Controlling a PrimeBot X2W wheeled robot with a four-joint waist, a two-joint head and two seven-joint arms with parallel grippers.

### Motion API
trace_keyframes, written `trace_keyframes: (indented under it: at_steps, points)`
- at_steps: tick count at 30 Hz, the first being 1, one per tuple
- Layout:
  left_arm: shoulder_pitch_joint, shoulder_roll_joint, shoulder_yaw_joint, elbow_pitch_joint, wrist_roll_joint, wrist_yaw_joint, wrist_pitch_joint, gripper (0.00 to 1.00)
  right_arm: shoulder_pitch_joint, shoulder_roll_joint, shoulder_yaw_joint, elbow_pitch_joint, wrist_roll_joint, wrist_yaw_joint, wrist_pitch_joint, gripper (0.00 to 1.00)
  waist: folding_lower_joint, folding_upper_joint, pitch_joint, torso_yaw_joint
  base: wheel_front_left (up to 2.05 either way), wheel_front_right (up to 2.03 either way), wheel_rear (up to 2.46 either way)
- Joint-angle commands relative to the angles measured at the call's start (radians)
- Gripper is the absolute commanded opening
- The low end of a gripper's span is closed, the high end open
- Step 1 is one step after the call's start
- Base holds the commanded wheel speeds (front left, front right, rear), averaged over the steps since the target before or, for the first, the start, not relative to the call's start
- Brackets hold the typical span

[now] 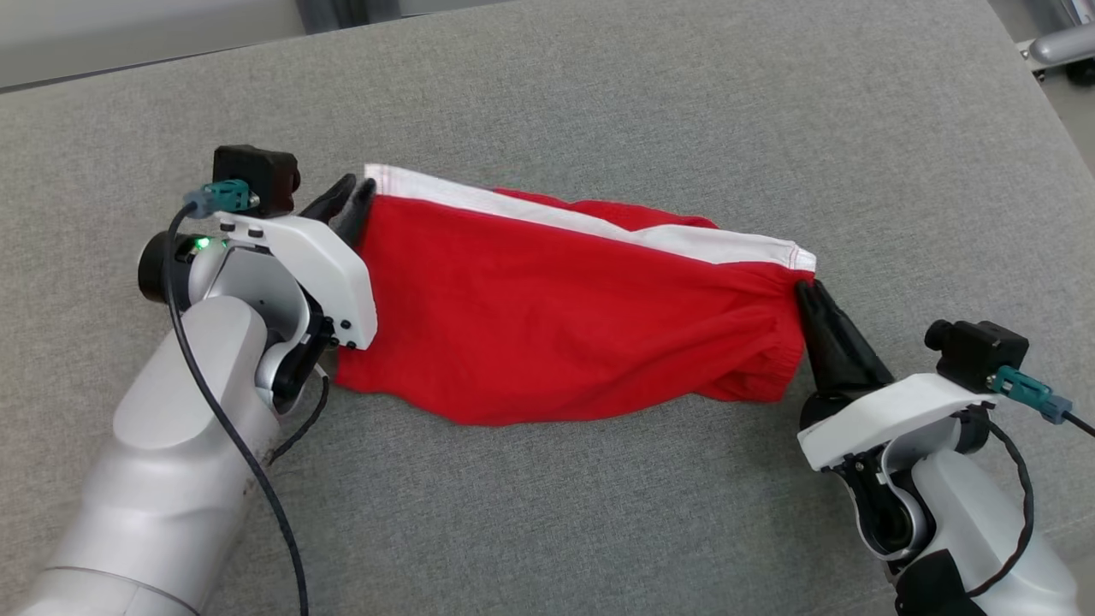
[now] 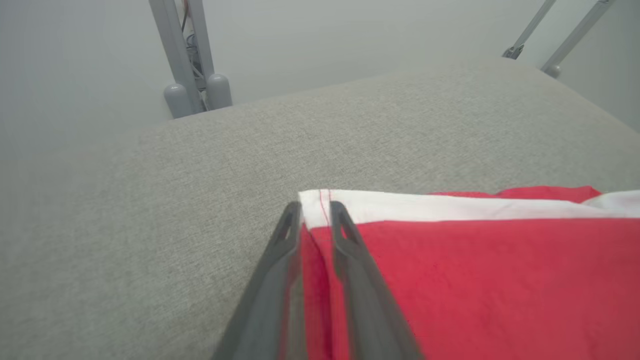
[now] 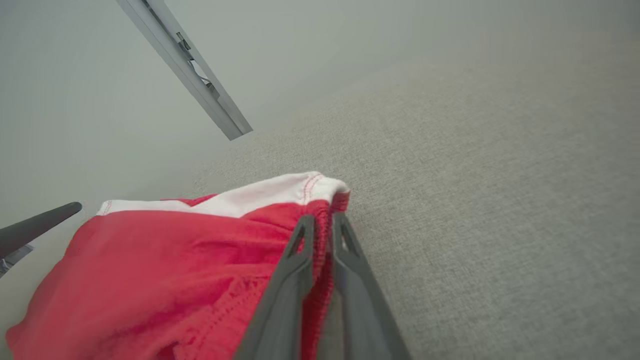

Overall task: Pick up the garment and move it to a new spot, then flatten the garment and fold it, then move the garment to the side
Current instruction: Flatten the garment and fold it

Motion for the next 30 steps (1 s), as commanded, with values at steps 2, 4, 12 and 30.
trace_keyframes:
  at_steps: [2,4,12,30]
  points:
    - [-0.019,-0.006,0.005,0.042,-0.002,-0.006,-0.051,1.00,-0.004,-0.016,0.003,0.012,0.011,0.000,-0.013,1.00,0.0000,0.0000,-0.004,0.003,0.00,0.00,0.00]
    - [-0.013,-0.011,0.006,0.050,-0.001,-0.003,-0.075,1.00,0.003,-0.020,0.003,0.012,0.013,0.000,-0.015,1.00,0.0000,0.0000,-0.009,0.005,0.00,0.00,0.00]
    - [0.098,-0.033,0.048,0.000,-0.009,0.062,-0.287,1.00,0.090,-0.043,-0.141,-0.126,-0.113,0.000,-0.016,1.00,0.0000,0.0000,-0.067,0.046,0.00,0.00,0.00]
    - [0.597,0.013,0.217,-0.583,0.134,0.265,-0.348,1.00,0.283,0.015,-0.269,-0.259,-0.475,0.000,-0.016,1.00,0.0000,0.0000,-0.237,0.133,0.00,0.00,0.00]
